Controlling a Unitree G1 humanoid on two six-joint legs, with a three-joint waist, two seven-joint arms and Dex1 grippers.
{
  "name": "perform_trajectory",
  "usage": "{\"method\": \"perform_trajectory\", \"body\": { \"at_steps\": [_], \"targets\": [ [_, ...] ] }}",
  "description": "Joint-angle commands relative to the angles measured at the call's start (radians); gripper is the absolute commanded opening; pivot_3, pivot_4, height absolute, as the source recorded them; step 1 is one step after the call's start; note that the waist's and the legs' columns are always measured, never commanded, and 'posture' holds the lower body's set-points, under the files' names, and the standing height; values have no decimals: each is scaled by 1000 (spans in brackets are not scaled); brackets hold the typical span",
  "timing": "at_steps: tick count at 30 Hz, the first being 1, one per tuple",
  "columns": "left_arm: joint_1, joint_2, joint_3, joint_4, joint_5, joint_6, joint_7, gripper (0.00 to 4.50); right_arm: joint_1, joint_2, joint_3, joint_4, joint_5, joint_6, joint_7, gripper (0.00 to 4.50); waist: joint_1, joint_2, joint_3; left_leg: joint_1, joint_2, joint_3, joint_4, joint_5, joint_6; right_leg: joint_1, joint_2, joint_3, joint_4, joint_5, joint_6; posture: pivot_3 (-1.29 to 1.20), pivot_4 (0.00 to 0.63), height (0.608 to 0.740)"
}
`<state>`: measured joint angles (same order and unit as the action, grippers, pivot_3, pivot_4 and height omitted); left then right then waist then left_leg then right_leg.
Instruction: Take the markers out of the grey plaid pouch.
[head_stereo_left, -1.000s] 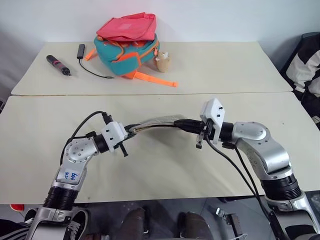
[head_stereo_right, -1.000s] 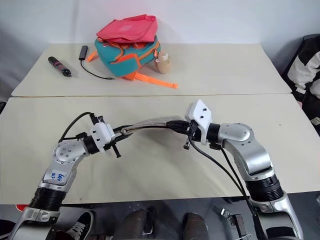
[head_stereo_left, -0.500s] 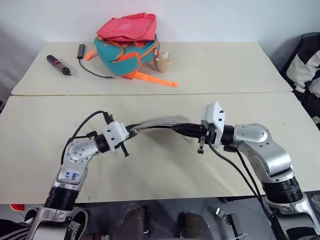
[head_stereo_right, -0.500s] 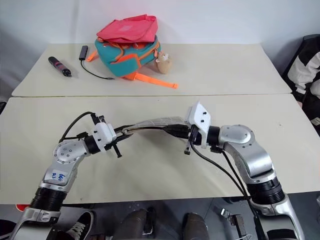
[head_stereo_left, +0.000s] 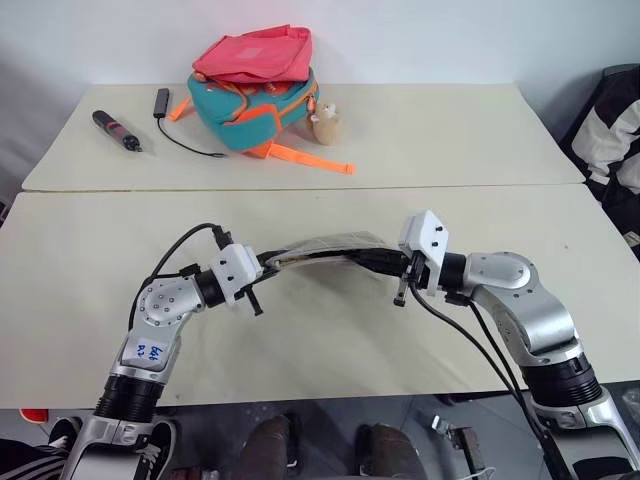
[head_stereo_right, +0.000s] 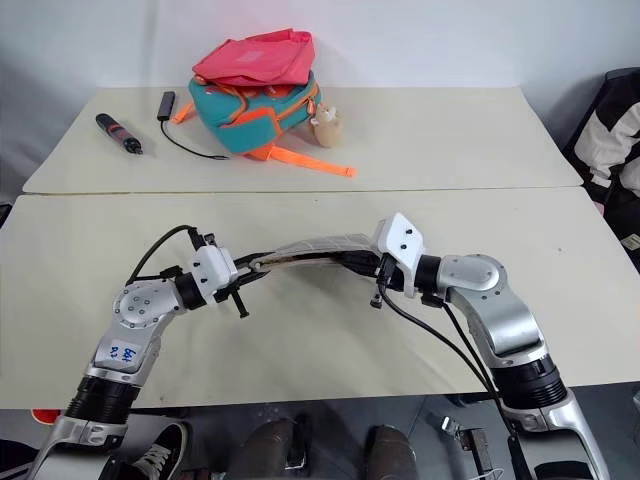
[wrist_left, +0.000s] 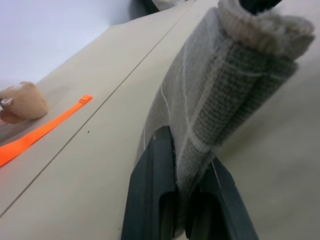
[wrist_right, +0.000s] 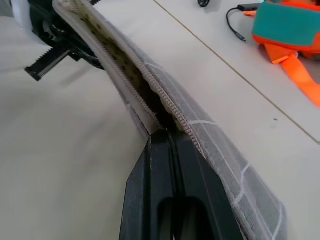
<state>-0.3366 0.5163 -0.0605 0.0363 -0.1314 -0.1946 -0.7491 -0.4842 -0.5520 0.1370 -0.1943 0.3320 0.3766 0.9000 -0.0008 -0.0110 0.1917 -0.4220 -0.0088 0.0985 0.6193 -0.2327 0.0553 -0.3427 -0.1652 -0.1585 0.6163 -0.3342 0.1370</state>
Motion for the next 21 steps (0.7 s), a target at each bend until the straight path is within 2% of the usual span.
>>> {"method": "perform_trajectory", "body": {
  "at_steps": [1, 5, 13, 21],
  "targets": [
    [24, 17, -26, -55, 26, -45, -29, 0, -41, -1, -38, -5, 11, -2, -8, 12, 0, 0, 0, 0, 0, 0, 0, 0, 0, 0, 0, 0, 0, 0, 0, 0, 150, 740],
    [38, 19, -36, -62, 39, -60, -35, 0, -43, -9, -32, 7, -4, -5, -2, 12, 2, 0, 0, 0, 0, 0, 0, 0, 0, 0, 0, 0, 0, 0, 0, 0, 150, 740],
    [-9, -52, 5, -113, -61, 87, 10, 0, -16, -88, 101, 34, -217, -178, 48, 12, 0, 0, 0, 0, 0, 0, 0, 0, 0, 0, 0, 0, 0, 0, 0, 0, 150, 740],
    [-2, -55, -10, -132, -61, 120, -14, 0, -67, -52, 119, 82, -320, -258, -8, 12, -1, 0, 0, 0, 0, 0, 0, 0, 0, 0, 0, 0, 0, 0, 0, 0, 150, 740]
  ]
}}
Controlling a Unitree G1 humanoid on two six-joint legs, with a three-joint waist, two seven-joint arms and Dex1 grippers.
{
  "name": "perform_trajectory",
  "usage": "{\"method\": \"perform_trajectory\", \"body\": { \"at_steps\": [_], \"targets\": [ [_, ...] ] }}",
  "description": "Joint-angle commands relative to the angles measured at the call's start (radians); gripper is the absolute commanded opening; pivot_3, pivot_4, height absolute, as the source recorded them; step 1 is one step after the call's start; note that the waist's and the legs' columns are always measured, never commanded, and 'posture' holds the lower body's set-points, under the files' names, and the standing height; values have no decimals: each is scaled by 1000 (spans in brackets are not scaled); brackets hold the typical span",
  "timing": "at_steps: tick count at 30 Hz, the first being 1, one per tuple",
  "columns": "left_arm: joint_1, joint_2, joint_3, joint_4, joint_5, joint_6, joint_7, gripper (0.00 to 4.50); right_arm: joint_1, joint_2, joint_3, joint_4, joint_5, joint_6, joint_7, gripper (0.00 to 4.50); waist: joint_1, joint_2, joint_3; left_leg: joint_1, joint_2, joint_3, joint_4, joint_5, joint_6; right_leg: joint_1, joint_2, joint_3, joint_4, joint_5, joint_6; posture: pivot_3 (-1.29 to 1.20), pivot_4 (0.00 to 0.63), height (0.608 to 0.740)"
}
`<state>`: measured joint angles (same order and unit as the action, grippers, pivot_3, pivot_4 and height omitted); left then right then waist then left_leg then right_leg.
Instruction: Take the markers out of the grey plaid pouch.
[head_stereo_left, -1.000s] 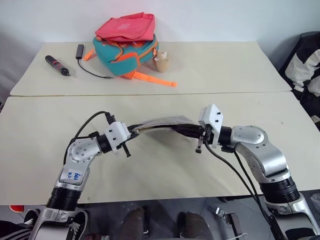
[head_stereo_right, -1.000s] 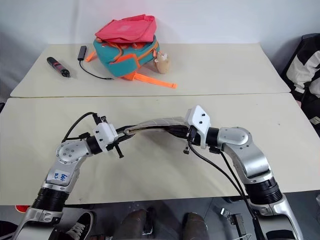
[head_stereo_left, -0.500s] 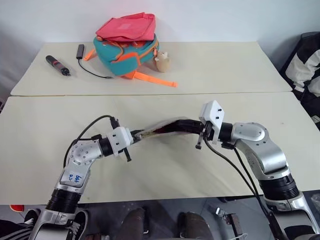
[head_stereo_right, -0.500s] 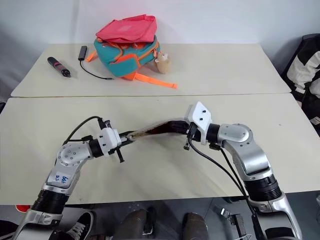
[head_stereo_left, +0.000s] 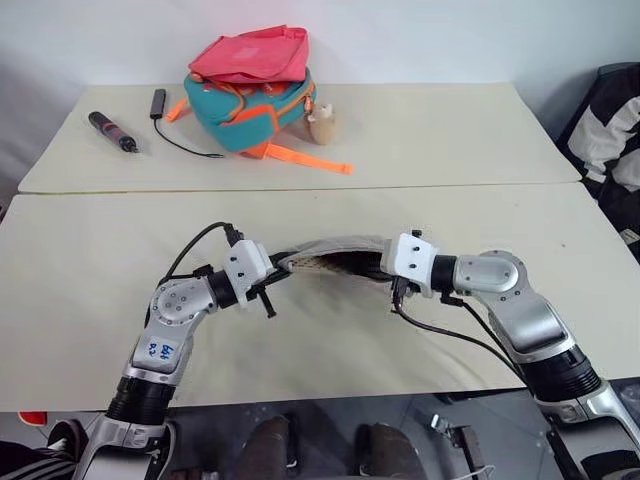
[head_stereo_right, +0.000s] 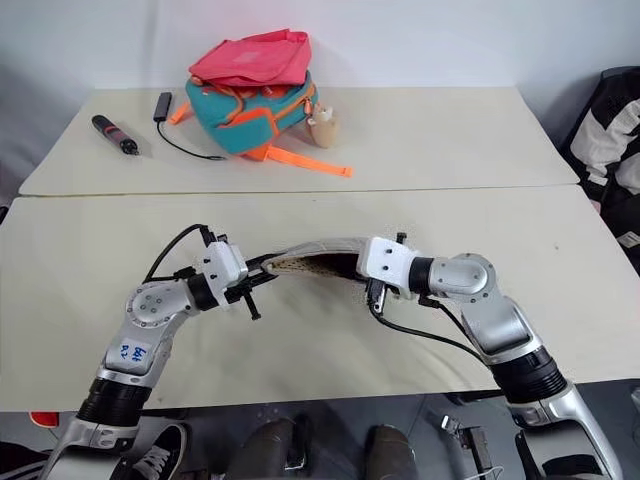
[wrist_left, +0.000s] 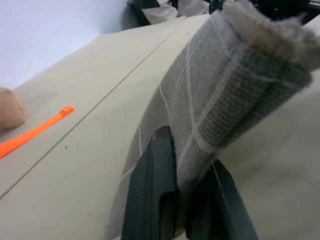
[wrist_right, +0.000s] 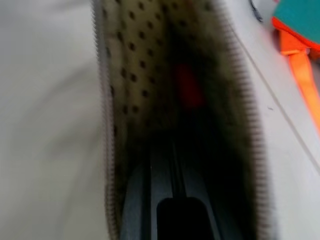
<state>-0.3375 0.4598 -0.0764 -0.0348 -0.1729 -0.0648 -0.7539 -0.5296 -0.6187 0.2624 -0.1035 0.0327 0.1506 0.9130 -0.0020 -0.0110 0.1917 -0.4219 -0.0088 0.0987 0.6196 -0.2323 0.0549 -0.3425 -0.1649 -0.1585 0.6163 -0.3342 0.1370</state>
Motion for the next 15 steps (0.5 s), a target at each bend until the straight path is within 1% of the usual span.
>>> {"method": "perform_trajectory", "body": {
  "at_steps": [1, 4, 6, 8, 15],
  "targets": [
    [0, 1, 5, -63, -19, -9, -10, 0, -22, 20, -8, -9, -20, -30, -23, 12, 0, 0, 0, 0, 0, 0, 0, 0, 0, 0, 0, 0, 0, 0, 0, 0, 150, 740],
    [1, -1, 4, -70, -18, -1, -9, 0, -18, 16, -7, -7, -31, -30, -14, 12, 3, 0, 0, 0, 0, 0, 0, 0, 0, 0, 0, 0, 0, 0, 0, 0, 150, 740],
    [4, 0, 7, -77, -26, 13, -11, 0, -17, 2, -6, 6, -47, -46, -6, 356, 4, 0, 0, 0, 0, 0, 1, 0, 0, 1, 0, 0, 0, 0, 0, 0, 150, 740],
    [10, 4, 12, -81, -34, 24, -18, 0, -24, -7, -13, 25, -66, -66, -12, 878, 3, 0, 0, 0, 0, 0, 1, 0, 0, 1, 0, 0, 0, 0, 0, 0, 150, 740],
    [16, 0, 19, -85, -41, 34, -26, 0, -38, 7, -26, 31, -59, -63, -27, 3264, 0, 0, 0, 0, 0, 0, 1, 0, 0, 1, 0, 0, 0, 0, 0, 0, 150, 740]
  ]
}}
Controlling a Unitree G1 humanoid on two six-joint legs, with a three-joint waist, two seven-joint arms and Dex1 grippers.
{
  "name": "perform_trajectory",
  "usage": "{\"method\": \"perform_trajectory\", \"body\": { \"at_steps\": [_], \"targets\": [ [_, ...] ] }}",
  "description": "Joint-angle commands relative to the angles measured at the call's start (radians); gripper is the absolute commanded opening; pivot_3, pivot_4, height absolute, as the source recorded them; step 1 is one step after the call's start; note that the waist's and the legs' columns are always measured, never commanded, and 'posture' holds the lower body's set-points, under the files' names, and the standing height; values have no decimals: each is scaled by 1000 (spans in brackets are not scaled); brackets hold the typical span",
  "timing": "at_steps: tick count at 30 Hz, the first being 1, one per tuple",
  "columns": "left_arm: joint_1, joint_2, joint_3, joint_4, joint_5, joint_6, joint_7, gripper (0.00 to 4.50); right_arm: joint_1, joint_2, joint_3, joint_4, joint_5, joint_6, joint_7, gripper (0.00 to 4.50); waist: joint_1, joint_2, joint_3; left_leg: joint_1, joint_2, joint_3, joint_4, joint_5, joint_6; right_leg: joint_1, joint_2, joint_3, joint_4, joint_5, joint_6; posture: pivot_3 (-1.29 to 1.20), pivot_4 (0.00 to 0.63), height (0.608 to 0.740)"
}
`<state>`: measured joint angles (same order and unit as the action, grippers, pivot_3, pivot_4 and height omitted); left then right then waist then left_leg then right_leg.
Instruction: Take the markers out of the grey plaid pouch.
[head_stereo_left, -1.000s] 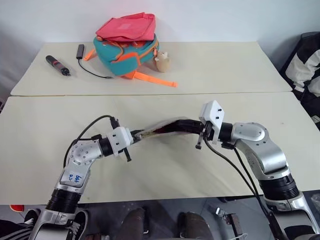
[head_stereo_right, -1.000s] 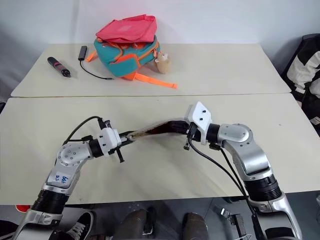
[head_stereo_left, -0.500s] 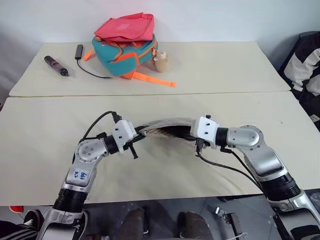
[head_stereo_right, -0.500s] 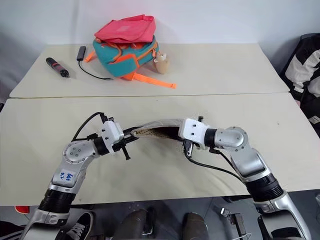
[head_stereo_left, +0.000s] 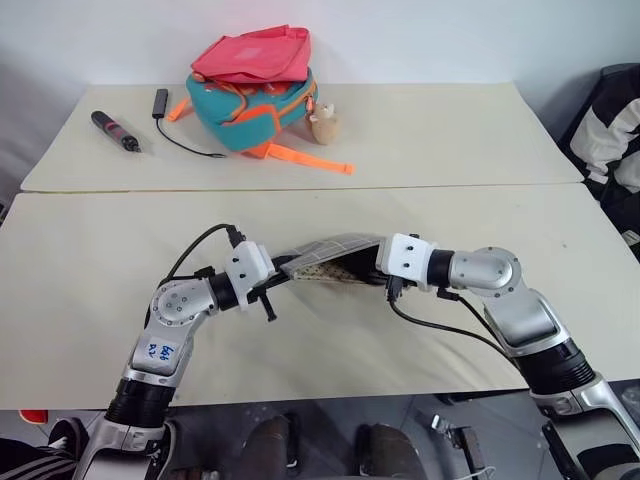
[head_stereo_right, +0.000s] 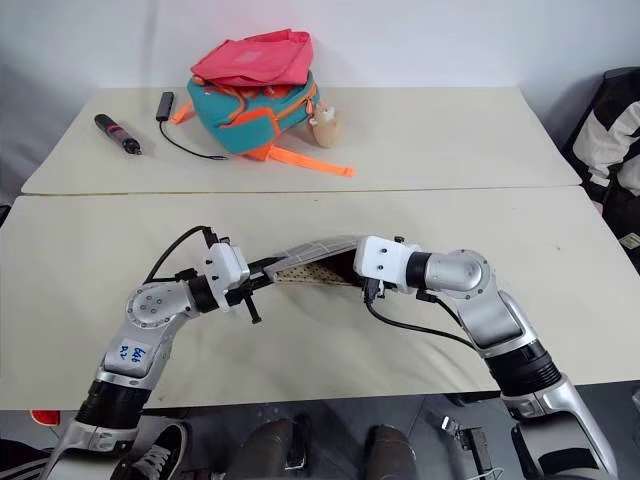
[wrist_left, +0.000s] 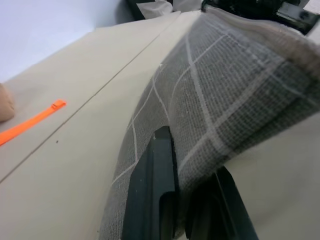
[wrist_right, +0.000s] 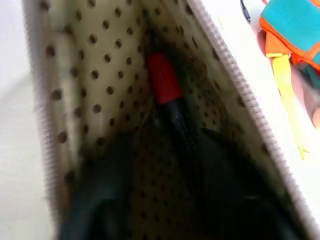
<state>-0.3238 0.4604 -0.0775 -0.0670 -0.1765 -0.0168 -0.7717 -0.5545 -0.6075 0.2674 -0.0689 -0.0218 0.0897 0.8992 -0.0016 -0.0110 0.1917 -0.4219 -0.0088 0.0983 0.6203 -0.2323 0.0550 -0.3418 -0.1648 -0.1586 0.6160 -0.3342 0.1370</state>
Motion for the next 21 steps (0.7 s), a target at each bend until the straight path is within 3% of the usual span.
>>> {"method": "perform_trajectory", "body": {
  "at_steps": [1, 5, 8, 12, 18, 21],
  "targets": [
    [2, -3, 21, -53, -40, -12, -9, 0, -11, -6, -29, -8, -2, 3, -7, 3264, 0, 0, 0, 0, 0, 0, 0, 0, 0, 0, 0, 0, 0, 0, 0, 0, 150, 740],
    [4, -4, 20, -54, -38, -13, -10, 0, -4, -8, -30, -16, 2, 8, -2, 3264, 2, 0, 0, 0, 0, 0, 0, 0, 0, 0, 0, 0, 0, 0, 0, 0, 150, 740],
    [4, -5, 20, -53, -39, -12, -9, 0, 7, -12, -34, -28, 31, 26, 23, 2628, 2, 0, 0, 0, 0, 0, 0, 0, 0, 0, 0, 0, 0, 0, 0, 0, 150, 740],
    [4, -7, 21, -53, -48, -8, -10, 0, 1, -18, -24, -20, -13, -2, 0, 1313, 0, 0, 0, 0, 0, 0, 0, 0, 0, 0, 0, 0, 0, 0, 0, 0, 150, 740],
    [-11, -15, 39, -90, -132, 102, -19, 0, -24, -44, 8, -24, -73, -39, 28, 1313, 0, 0, 0, 0, 0, 0, 0, 0, 0, 0, 0, 0, 0, 0, 0, 0, 150, 740],
    [-25, -3, 54, -149, -263, 312, -35, 0, -71, -71, 17, -64, -67, 13, 99, 1313, 0, 0, 0, 0, 0, 0, 0, 0, 0, 0, 0, 0, 0, 0, 0, 0, 150, 740]
  ]
}}
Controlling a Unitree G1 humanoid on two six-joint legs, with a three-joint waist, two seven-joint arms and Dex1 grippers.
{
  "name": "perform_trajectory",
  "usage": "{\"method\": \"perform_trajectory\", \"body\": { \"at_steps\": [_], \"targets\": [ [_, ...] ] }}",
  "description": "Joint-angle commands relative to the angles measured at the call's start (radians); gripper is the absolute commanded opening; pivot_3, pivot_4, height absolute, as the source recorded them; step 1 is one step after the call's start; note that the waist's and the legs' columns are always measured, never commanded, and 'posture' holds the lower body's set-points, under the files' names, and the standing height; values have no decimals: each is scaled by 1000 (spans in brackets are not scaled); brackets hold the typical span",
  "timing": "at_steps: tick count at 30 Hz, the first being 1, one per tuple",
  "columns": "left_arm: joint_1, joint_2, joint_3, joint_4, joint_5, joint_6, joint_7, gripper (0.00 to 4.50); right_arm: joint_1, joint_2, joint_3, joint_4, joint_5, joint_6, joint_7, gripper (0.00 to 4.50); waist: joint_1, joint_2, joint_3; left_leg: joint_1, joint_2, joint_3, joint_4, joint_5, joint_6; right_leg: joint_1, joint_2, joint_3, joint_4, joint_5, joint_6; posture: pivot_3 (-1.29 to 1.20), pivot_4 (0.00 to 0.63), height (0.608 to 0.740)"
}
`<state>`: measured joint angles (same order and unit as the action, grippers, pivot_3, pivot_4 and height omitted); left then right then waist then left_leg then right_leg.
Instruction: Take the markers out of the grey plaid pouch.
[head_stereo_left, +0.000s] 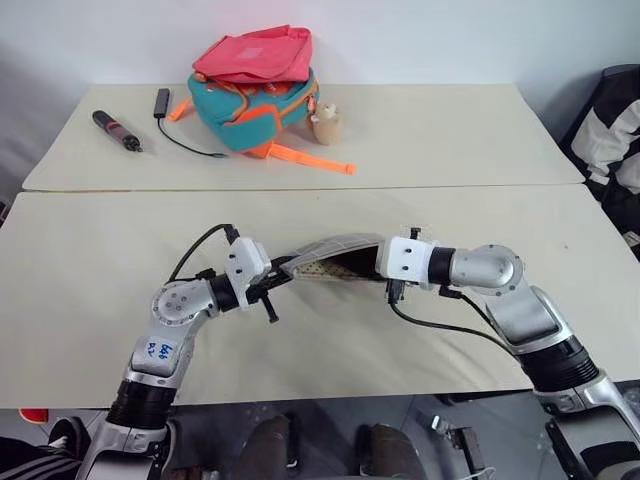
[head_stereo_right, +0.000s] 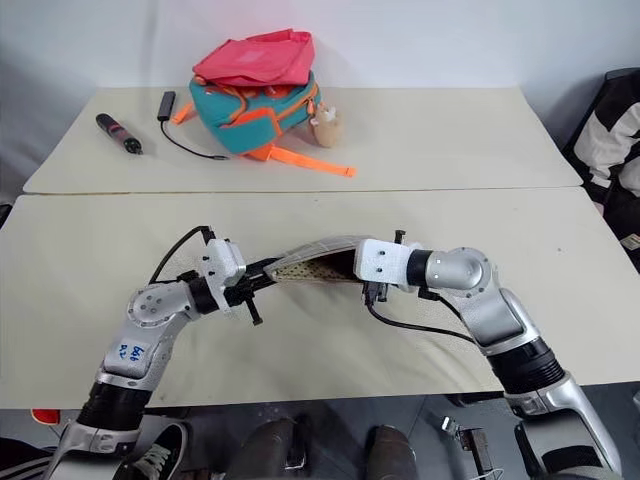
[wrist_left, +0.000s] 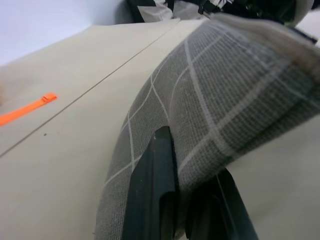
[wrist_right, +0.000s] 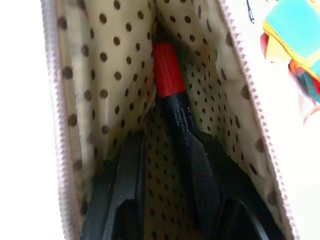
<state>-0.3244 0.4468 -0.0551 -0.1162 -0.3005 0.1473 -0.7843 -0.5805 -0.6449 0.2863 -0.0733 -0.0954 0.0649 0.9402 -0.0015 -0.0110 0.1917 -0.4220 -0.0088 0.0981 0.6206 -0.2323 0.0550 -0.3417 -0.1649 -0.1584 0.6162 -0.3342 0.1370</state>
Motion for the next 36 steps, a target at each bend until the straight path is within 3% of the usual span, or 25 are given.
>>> {"method": "perform_trajectory", "body": {
  "at_steps": [1, 5, 9, 13, 15, 24, 33, 36],
  "targets": [
    [-30, 14, 35, -111, -161, 193, -23, 0, -60, -44, -2, -75, 18, 68, 86, 1313, 0, 0, 0, 0, 0, 0, 0, 0, 0, 0, 0, 0, 0, 0, 0, 0, 150, 740],
    [-63, 32, 52, -166, -307, 417, -30, 0, -134, -91, -25, -148, 102, 214, 208, 1313, 0, 0, 0, 0, 0, -1, 1, 0, 0, 0, 0, 0, 0, 0, 0, 0, 150, 740],
    [-116, -1, 128, -164, -557, 696, 30, 0, -214, -158, -38, -174, 192, 353, 330, 1313, 3, 0, 0, 0, 0, -2, 1, 0, 0, 1, 0, 1, -1, 0, 0, 0, 150, 740],
    [-112, 45, 103, -188, -572, 781, 13, 0, -232, -206, -11, -188, 202, 399, 386, 1313, 1, 0, 0, 0, 0, -4, 1, 0, 0, 3, 1, 1, -3, 0, 0, 0, 150, 740],
    [-92, 76, 47, -197, -493, 747, 6, 0, -233, -199, 12, -187, 207, 437, 395, 1313, 0, 0, 0, 0, 0, -3, 1, -1, 0, 3, 1, 1, -4, 0, 0, 0, 150, 740],
    [-74, 80, 23, -152, -395, 672, 15, 0, -247, -183, 137, -110, 90, 353, 414, 1313, 1, 0, 0, 0, 0, -1, 1, -1, 0, 2, 1, 0, -3, 0, 0, 0, 150, 740],
    [-69, 68, 6, -154, -341, 625, 19, 0, -229, -174, 184, -68, 20, 284, 407, 1313, 1, 0, 0, 0, 0, -2, 1, -1, -1, 2, 1, 1, -4, 0, 0, 0, 150, 740],
    [-77, 43, 22, -149, -334, 603, 40, 0, -237, -146, 142, -106, 82, 321, 410, 1313, 1, 0, 0, 0, 0, -2, 1, -1, -1, 2, 1, 0, -4, 0, 0, 0, 150, 740]
  ]
}}
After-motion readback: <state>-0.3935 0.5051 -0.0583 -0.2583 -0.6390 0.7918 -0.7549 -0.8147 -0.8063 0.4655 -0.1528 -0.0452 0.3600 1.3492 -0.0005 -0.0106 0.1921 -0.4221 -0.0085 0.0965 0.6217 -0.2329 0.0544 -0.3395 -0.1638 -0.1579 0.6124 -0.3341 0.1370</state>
